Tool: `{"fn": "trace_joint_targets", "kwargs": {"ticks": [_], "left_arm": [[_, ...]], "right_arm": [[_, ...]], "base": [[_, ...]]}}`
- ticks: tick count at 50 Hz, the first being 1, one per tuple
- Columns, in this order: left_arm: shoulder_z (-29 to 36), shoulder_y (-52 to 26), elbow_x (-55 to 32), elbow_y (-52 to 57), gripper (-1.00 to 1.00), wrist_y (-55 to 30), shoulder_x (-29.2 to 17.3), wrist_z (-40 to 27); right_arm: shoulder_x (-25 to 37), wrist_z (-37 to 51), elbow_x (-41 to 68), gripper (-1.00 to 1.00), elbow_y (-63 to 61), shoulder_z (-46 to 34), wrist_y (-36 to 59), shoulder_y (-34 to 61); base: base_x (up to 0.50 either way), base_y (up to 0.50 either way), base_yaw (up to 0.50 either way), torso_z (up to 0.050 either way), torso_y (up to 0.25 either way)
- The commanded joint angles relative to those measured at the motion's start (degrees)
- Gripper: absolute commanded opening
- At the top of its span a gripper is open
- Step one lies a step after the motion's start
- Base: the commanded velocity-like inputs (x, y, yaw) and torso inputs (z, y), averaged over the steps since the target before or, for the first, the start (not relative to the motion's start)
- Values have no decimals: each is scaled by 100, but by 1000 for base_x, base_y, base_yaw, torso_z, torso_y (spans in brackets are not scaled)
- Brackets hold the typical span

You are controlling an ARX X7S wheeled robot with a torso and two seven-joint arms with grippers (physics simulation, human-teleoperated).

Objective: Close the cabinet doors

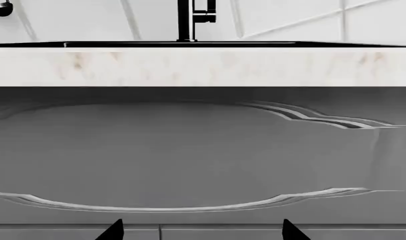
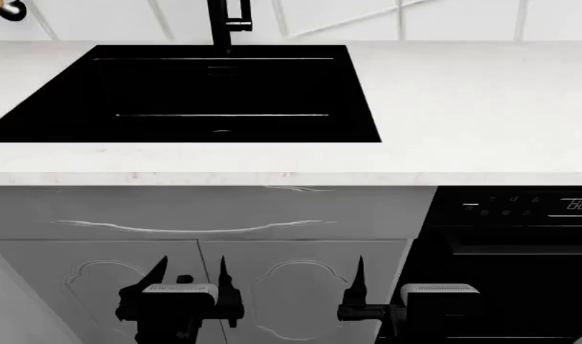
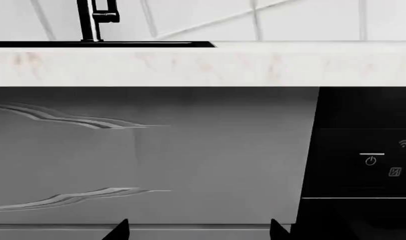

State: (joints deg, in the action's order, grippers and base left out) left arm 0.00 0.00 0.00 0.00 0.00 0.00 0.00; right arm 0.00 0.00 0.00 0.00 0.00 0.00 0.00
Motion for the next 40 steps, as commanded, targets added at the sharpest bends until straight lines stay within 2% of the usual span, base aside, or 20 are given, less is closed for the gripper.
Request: {"fn": "trace_joint_targets", "kwargs": {"ticks": [1, 14, 40], "left_arm": [[129, -8, -56, -33, 100, 15, -97, -96], [412, 119, -273, 107, 100, 149, -301, -215], [666, 44, -576, 51, 100, 31, -504, -326]], "right_arm": [[88, 160, 52, 100, 14, -100, 57, 10], [291, 524, 182, 100, -267, -299, 227, -163], [498, 744, 396, 100, -257, -520, 239, -148]], "base": [[0, 0, 0, 0, 0], [0, 0, 0, 4, 0], [0, 0, 0, 49, 8]]}}
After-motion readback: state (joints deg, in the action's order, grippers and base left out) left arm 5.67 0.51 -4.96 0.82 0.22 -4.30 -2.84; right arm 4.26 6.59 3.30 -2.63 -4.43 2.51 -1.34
